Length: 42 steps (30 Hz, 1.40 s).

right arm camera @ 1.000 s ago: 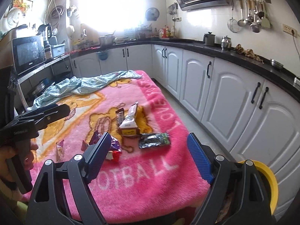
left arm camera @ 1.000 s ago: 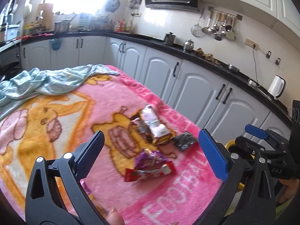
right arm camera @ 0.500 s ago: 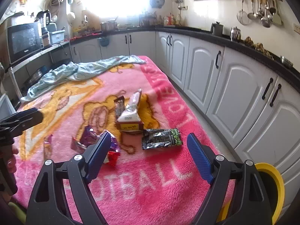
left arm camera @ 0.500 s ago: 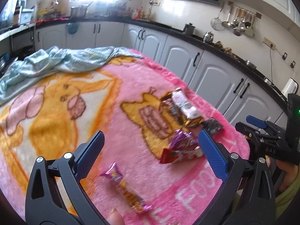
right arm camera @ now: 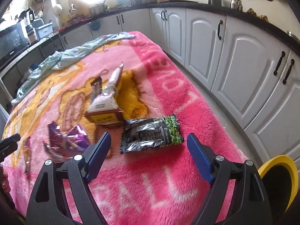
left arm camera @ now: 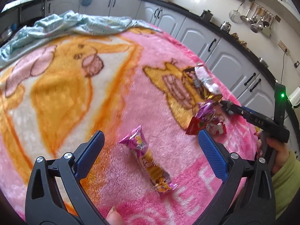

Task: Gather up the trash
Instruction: 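Grasp the yellow snack stick with the left tool while the right tool grasps the green-black bag, then carry the snack stick and green-black bag over the bin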

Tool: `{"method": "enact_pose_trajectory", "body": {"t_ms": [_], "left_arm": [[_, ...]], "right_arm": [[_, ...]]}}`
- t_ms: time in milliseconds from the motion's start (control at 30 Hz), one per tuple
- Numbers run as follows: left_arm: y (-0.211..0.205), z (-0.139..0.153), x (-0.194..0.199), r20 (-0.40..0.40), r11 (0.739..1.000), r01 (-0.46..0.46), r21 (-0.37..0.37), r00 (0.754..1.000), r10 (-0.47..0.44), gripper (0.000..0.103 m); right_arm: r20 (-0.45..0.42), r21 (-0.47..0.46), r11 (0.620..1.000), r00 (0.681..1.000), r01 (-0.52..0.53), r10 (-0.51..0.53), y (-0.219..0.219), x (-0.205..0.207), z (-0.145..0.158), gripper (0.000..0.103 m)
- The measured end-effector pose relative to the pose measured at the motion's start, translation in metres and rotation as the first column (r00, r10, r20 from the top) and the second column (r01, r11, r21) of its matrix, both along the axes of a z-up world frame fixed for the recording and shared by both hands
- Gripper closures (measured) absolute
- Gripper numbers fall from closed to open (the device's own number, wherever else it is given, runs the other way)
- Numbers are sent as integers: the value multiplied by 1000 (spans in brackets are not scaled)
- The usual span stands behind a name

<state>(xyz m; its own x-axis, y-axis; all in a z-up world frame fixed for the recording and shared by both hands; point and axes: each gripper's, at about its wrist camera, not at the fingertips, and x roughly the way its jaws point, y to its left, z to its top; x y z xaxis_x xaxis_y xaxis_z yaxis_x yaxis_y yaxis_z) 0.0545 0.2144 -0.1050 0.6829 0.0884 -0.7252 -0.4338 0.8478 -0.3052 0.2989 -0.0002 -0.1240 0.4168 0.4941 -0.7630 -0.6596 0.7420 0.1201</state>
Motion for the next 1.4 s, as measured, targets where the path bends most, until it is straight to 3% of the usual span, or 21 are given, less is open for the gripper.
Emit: {"method": "enact_pose_trajectory", "body": {"t_ms": [133,233,367,500,567,600,767,967,1400], "left_arm": [[3,-8,1,-20,999,-12,-34,1000,12,15],[0,-16,4,-43,999,-5,-44,999,3,30],[-5,-19,7,-68,1000,6,6,998,-6,47],[-3,-22,7,-90,999,-9,51,996,14,76],[0,-22,6,-89,999,-9,48,996,13,80],[1,-22,6,-91,999,-8,53,996,13,87],[4,-21,4,-76,999,3,35,997,0,88],[3,-11,1,-27,1000,12,20,1000,-11,88],[-22,27,10,68,997,65,45,995,-68,88]], "right_arm": [[-19,-25,1000,1000,-13,12,6,10,-9,23],[-16,-40,999,1000,-20,19,11,12,-14,23],[5,-62,998,1000,-29,29,16,8,-20,24],[27,-69,997,999,-25,27,14,6,-21,35],[31,-62,998,999,-20,22,11,6,-20,42],[32,-59,998,999,-20,22,10,6,-19,48],[12,-22,1000,1000,-8,8,0,8,-15,79],[-20,39,999,1000,-3,3,-12,8,-8,99],[-11,129,991,999,-29,31,-38,-19,31,99]]}}
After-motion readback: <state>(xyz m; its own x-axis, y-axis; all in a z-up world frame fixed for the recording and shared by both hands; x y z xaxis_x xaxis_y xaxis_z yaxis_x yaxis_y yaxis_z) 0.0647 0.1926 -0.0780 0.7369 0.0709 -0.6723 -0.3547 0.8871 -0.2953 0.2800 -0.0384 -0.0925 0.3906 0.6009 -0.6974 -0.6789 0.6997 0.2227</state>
